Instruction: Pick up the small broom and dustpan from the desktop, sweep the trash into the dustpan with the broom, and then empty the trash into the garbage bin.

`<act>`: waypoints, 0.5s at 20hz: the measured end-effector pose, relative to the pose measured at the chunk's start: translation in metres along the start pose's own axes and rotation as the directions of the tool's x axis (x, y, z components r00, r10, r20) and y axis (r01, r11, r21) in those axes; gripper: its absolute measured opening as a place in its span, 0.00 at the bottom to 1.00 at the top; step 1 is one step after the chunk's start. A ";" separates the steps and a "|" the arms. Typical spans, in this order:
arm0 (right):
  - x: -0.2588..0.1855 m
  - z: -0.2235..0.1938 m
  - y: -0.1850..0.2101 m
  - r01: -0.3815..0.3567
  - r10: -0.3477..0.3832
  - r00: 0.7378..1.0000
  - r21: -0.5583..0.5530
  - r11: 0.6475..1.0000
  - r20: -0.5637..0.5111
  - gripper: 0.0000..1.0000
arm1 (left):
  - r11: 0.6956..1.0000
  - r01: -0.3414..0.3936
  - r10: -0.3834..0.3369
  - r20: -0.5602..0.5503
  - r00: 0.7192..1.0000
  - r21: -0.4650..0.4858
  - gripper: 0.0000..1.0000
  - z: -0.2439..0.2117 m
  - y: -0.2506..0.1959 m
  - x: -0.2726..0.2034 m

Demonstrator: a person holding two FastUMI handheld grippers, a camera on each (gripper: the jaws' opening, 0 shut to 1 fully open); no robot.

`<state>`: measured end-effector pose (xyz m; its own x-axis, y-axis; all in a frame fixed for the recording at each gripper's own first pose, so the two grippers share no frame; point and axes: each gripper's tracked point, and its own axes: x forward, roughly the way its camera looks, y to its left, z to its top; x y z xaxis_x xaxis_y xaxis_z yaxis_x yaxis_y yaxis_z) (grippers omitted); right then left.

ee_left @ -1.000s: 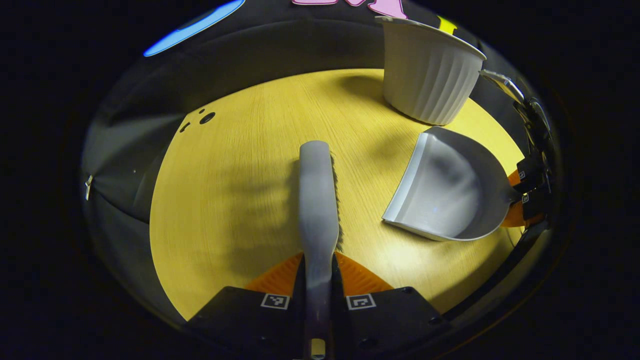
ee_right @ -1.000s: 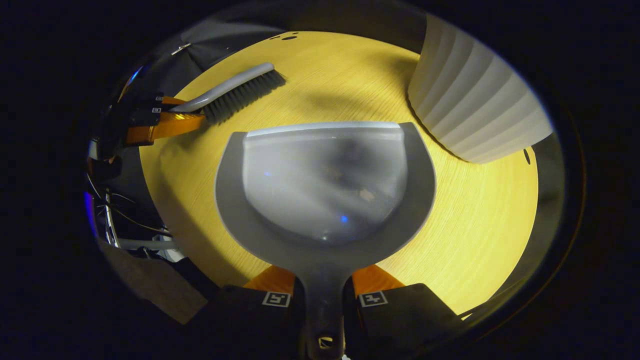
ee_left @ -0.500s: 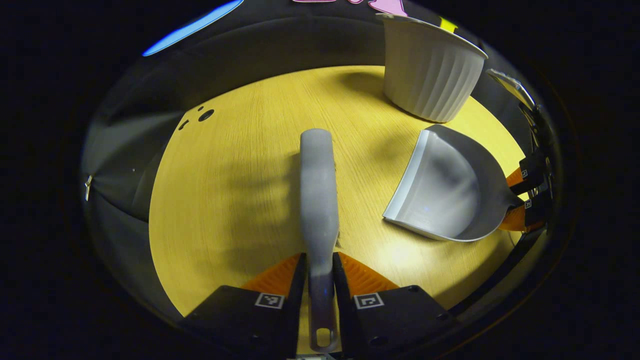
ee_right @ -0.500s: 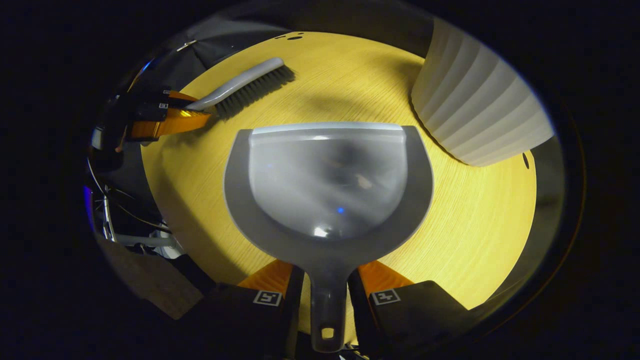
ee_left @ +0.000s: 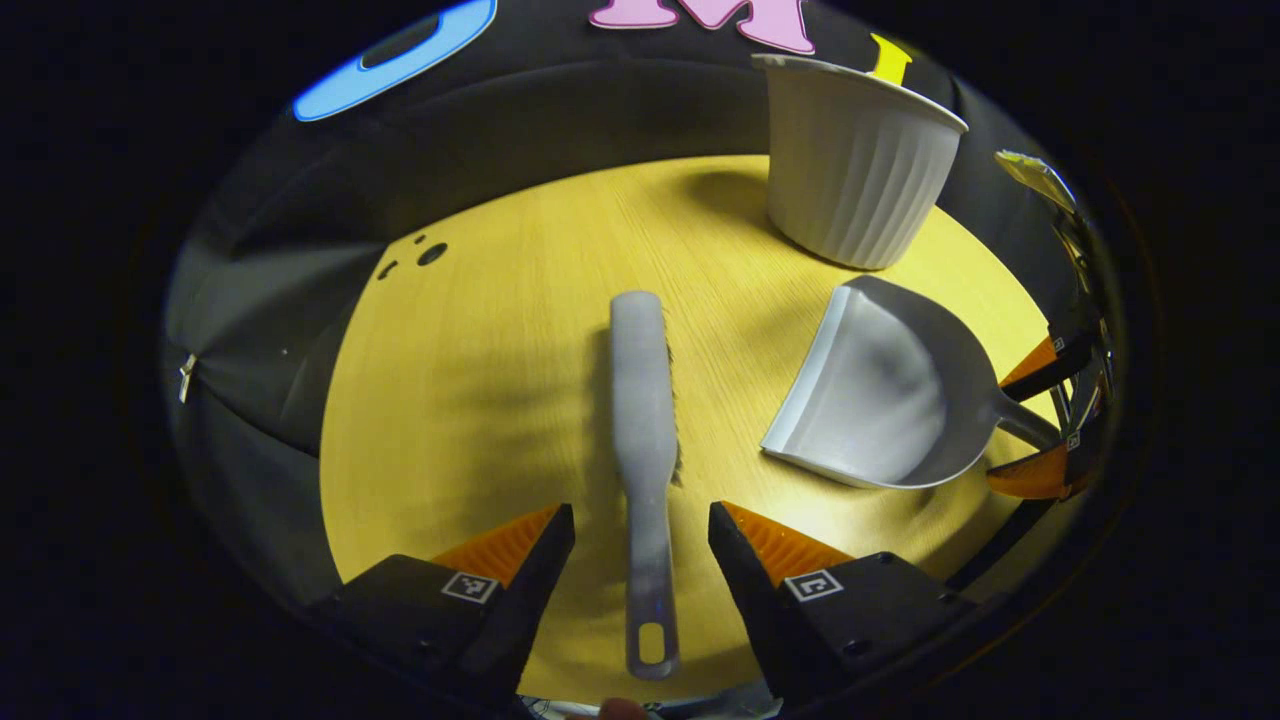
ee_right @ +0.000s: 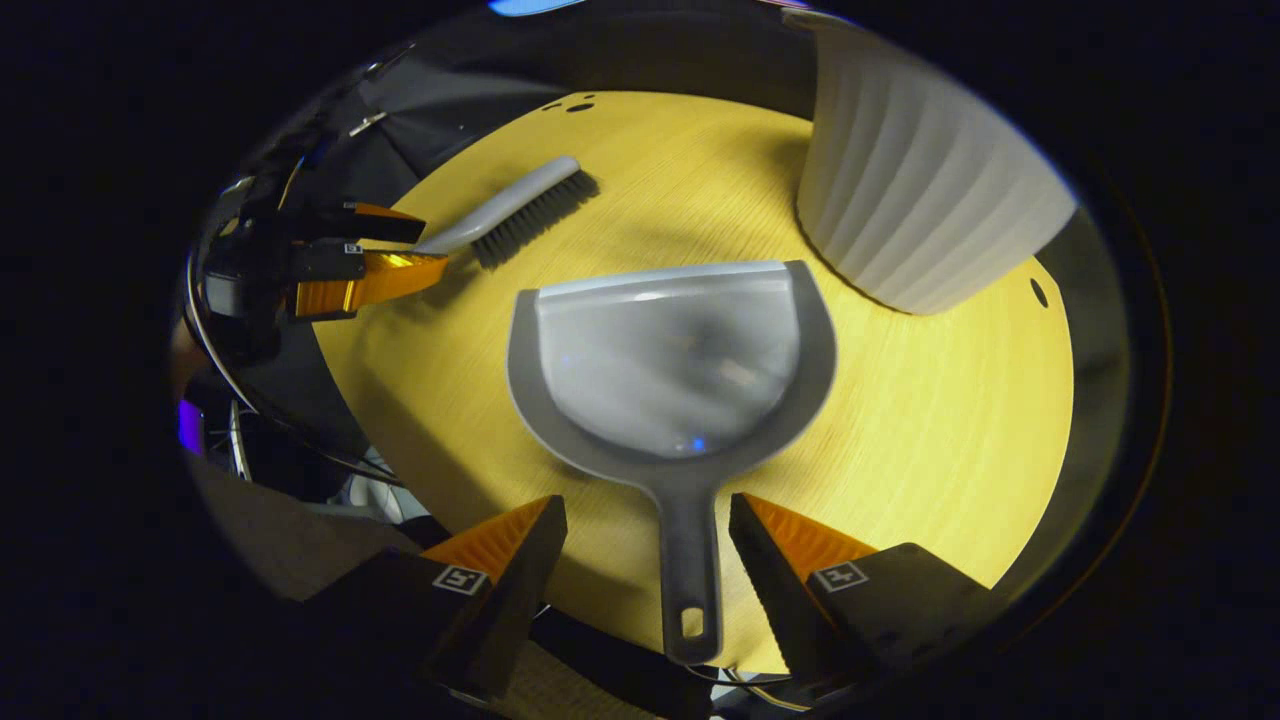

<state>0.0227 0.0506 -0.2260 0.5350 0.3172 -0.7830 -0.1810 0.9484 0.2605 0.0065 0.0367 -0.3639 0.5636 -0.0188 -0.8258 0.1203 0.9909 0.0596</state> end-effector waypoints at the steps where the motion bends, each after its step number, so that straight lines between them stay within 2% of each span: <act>1: -0.008 0.006 -0.002 0.010 -0.010 1.000 0.012 1.000 0.030 1.00 | 1.000 -0.011 0.011 0.031 0.999 0.000 0.88 0.006 0.003 -0.007; 2: -0.018 0.012 -0.006 0.022 -0.023 0.998 0.023 0.999 0.065 0.97 | 1.000 -0.017 0.017 0.068 0.998 -0.002 0.89 0.015 0.003 -0.015; 5: -0.054 0.042 -0.011 0.035 -0.046 0.977 0.058 0.998 0.210 0.98 | 1.000 -0.021 0.023 0.203 0.979 -0.015 0.88 0.052 0.003 -0.044; 7: -0.083 0.063 -0.015 0.047 -0.071 0.946 0.084 0.995 0.317 0.99 | 0.999 -0.010 0.018 0.289 0.957 -0.030 0.88 0.078 0.001 -0.065; 10: -0.125 0.103 -0.023 0.062 -0.119 0.878 0.136 0.989 0.463 0.99 | 0.997 0.016 0.016 0.404 0.915 -0.074 0.88 0.120 -0.004 -0.098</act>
<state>0.0447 -0.0107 -0.0757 0.8735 0.1672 -0.4571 -0.0338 0.9577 0.2857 0.0491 0.0189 -0.2159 0.8473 -0.0553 -0.5282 0.0682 0.9977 0.0050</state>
